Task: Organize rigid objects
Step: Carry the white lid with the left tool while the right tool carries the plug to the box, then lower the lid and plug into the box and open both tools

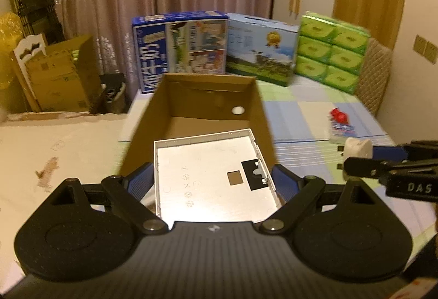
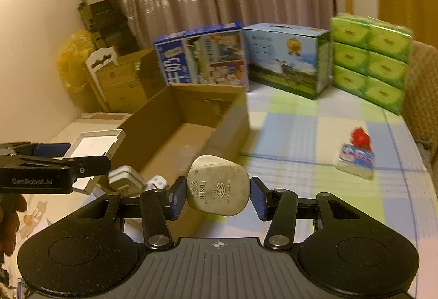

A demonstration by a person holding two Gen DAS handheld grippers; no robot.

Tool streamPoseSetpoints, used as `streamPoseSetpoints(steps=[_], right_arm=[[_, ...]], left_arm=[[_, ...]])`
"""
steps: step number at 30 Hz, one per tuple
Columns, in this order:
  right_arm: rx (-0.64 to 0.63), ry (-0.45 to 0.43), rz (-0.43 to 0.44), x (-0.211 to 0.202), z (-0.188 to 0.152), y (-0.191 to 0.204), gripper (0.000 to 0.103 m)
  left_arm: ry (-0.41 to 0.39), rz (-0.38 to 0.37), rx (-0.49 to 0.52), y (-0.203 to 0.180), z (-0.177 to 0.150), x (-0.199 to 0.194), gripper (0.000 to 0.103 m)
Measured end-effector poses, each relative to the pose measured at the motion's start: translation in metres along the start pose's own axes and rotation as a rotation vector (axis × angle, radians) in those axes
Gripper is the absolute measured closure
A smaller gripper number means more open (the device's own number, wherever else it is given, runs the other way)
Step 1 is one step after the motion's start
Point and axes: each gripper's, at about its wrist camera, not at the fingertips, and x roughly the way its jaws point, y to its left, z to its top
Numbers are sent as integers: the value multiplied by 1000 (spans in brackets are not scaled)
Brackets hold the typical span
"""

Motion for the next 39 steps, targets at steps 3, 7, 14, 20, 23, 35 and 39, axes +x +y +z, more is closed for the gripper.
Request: streamPoseSetpoints(steps=[3,7,14,20,23,35,39], right_arm=[[-15,14,19,17,8,11,57],[-30,30,55,38,20,25,57],[-46,47,88,70,37,42,57],[-46,68,94,94,42,46,57],[-43,78,94,102,42,46,57],[-23,93,90,114,39,44,57],[-19,93,90,114,40,43,57]], left_arm=[[13,21,21,16,5,9,14],[35,32,35,31,7,24,14],[73,34,54,51,11,53,14],[100,29,73,58,12,74,14],[108,24,77,58,12,80,14],[118,28,98,56,15,98,13],[128,39,64,61,16,104,13]])
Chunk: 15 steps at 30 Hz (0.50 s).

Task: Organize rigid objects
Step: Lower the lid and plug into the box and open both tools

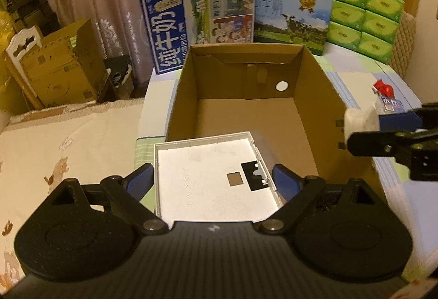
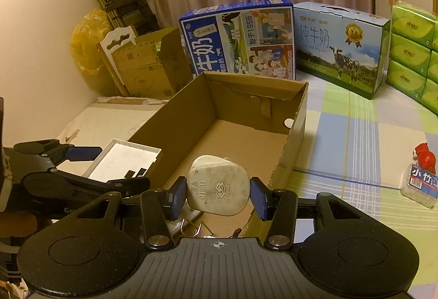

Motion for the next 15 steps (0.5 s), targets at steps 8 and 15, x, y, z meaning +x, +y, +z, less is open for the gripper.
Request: streamPoseSetpoints(steps=[8,15], right_arm=[[5,-1,-3,-1,-1,-1,57],[9,-3,4,-3,0,0,57]], left_arm=[[-11,26,-32,12,-4,-6,13],[-16,34,-24,13,-7,-13,13]])
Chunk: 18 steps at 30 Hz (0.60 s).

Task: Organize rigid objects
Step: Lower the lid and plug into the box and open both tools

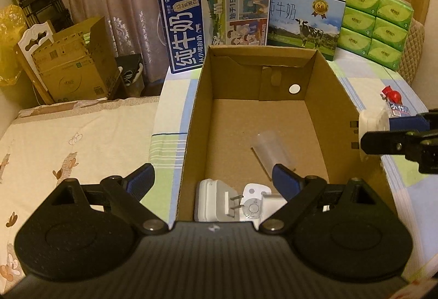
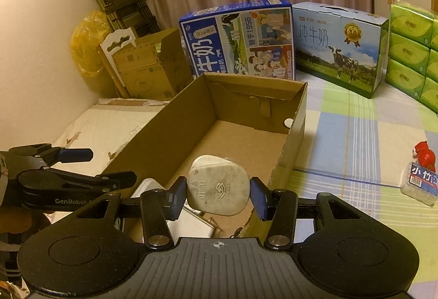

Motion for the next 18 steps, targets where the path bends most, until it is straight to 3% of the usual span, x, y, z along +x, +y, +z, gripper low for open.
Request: streamPoseSetpoints(steps=[18], right_arm=[[18,17,16,8,-2,5,56]], left_arm=[[6,5,-3,2,-8,-3,13]])
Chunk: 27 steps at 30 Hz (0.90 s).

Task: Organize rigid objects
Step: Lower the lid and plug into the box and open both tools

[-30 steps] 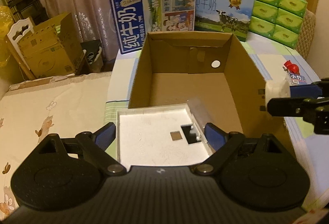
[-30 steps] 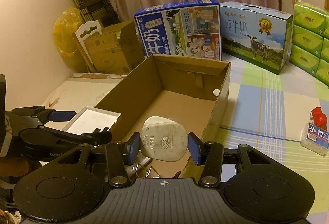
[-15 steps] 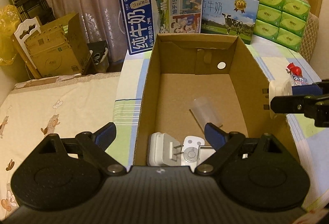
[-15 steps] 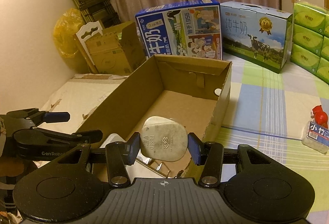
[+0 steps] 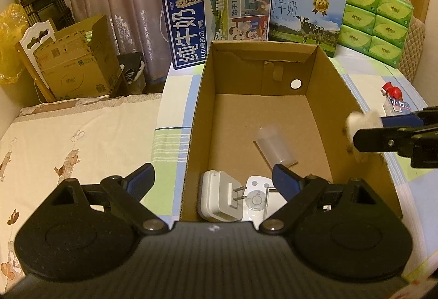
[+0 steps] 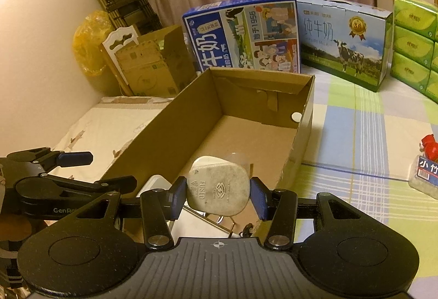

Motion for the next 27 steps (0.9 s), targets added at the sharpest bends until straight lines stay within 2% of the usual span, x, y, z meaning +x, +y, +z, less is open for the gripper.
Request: streamPoseSetpoints(steps=[4,7,27], right_arm=[[8,15,19,4,0,-1,55],[21,-5,12,2,0,-2,37],[60,-24,-10,-42,-18,-16,36]], left_arm=[[0,-2,5,-3,-2,1,13],[-1,-6,4,-4,-3,0,13],[-23,-20,12,-28,-6,-32,13]])
